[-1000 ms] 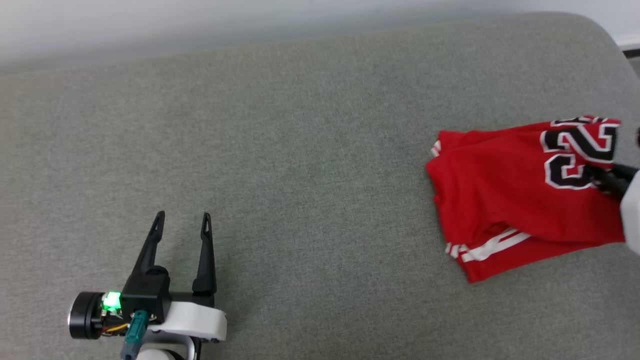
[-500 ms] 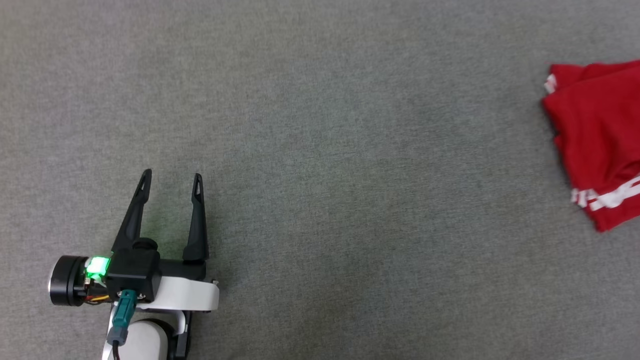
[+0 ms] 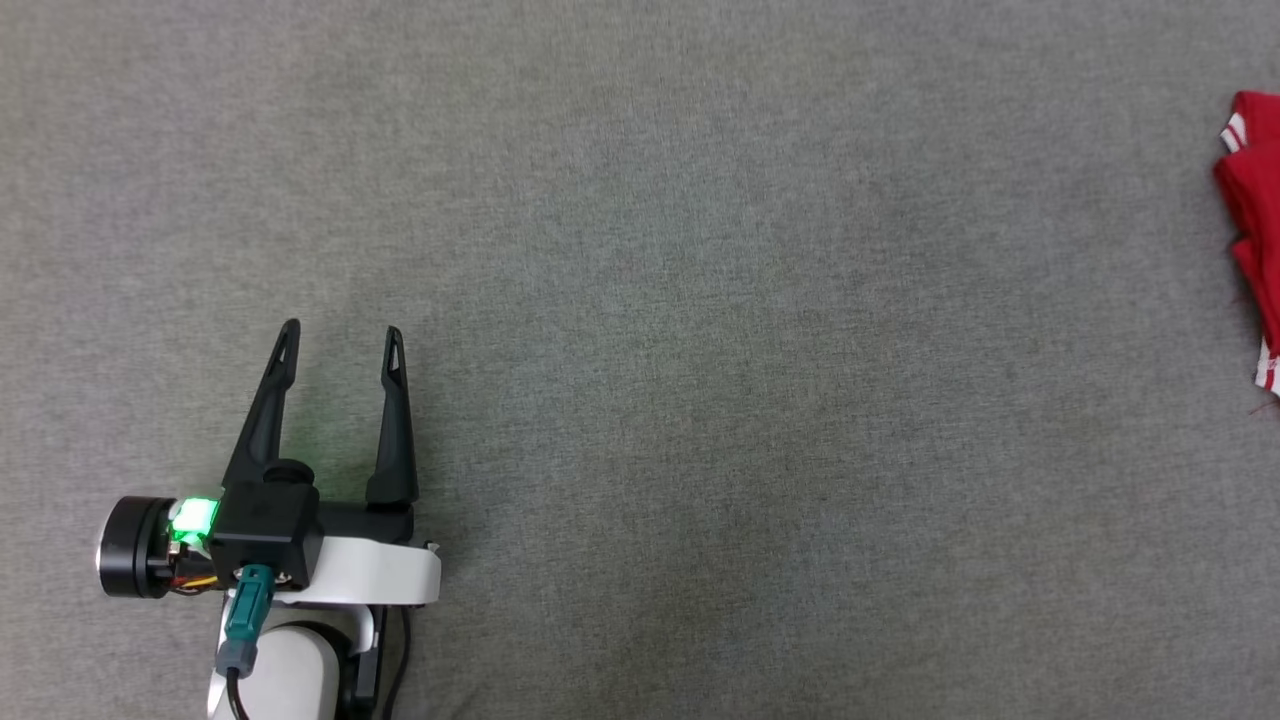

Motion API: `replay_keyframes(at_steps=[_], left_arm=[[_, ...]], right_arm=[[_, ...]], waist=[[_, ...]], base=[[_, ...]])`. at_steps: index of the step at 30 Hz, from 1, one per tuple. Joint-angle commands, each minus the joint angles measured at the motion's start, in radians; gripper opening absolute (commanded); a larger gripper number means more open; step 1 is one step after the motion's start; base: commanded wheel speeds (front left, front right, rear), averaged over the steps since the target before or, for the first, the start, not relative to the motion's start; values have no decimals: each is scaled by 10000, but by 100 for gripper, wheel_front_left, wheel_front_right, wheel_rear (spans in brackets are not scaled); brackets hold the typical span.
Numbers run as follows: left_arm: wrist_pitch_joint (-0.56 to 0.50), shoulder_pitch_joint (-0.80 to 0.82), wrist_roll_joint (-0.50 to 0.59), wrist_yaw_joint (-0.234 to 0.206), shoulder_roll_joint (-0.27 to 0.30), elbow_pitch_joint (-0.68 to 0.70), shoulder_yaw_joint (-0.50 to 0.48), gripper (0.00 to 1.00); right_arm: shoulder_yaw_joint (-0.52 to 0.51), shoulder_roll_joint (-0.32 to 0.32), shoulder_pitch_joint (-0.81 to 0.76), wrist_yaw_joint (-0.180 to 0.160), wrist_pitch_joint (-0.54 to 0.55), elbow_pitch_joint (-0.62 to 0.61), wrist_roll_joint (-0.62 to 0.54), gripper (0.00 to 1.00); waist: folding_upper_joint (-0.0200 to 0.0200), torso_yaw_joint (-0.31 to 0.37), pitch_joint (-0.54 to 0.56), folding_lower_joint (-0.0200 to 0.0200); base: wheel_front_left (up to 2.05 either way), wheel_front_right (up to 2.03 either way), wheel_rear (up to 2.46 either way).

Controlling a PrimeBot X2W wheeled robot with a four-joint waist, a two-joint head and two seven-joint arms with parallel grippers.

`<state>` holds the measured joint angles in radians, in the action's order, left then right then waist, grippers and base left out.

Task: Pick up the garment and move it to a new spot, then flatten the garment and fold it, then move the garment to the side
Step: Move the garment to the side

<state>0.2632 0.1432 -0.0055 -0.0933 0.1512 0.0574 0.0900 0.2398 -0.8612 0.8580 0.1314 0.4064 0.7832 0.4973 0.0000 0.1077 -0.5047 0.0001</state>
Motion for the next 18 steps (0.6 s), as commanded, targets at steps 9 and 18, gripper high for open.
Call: replay_keyframes(at_steps=[9, 18], left_arm=[[19, -513, -168, -180, -141, -164, -21, 100], [19, -1303, -312, -262, -216, -332, -45, 100]], right_arm=[[-719, 309, -427, -15, -1520, -353, -968, 100], [-2168, 1156, -1110, -14, -4355, -1887, -2360, 100]], waist=[[0, -126, 1366, -1], [0, -251, 2605, -1]], base=[[0, 0, 0], [0, 0, 0]])
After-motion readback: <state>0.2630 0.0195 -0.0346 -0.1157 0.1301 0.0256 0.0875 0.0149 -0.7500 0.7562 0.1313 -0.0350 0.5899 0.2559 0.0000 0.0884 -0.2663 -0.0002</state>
